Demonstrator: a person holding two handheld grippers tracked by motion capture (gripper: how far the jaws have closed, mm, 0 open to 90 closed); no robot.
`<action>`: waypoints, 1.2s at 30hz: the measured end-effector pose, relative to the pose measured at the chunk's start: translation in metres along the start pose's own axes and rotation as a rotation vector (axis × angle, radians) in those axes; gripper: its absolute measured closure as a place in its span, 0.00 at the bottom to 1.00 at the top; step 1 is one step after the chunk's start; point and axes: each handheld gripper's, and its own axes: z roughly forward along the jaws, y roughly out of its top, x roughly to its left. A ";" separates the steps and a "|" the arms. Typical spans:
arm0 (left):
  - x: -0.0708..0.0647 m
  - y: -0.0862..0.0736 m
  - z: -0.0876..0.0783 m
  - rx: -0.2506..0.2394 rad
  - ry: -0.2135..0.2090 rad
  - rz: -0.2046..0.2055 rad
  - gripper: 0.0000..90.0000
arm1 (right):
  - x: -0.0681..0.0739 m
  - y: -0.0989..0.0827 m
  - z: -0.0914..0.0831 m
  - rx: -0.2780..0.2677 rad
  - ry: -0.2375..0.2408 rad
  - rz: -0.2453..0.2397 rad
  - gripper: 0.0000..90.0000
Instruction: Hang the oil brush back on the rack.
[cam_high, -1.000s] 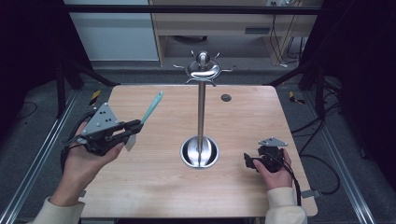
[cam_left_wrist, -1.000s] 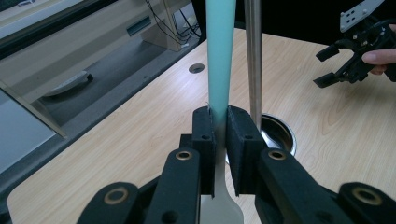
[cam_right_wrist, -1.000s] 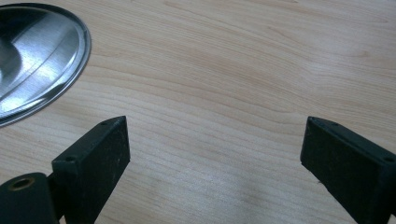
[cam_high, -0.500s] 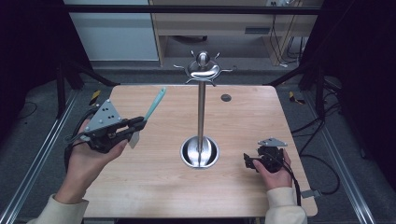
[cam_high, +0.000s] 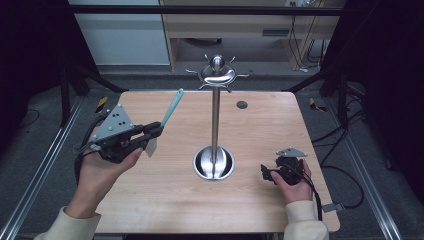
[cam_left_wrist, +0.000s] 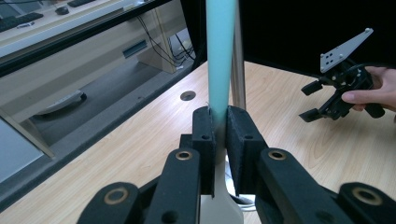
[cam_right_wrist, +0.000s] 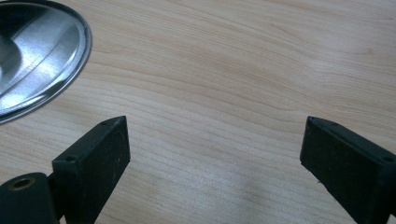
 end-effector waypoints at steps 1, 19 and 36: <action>-0.001 0.000 0.000 -0.004 -0.001 -0.002 0.91 | 0.000 0.000 0.000 0.000 0.000 -0.004 0.10; -0.012 0.013 0.009 -0.019 -0.005 -0.002 0.91 | 0.000 0.000 -0.001 0.000 0.005 0.005 0.10; -0.016 0.017 0.015 -0.019 -0.011 -0.010 0.91 | -0.001 0.000 -0.001 -0.001 0.005 0.006 0.10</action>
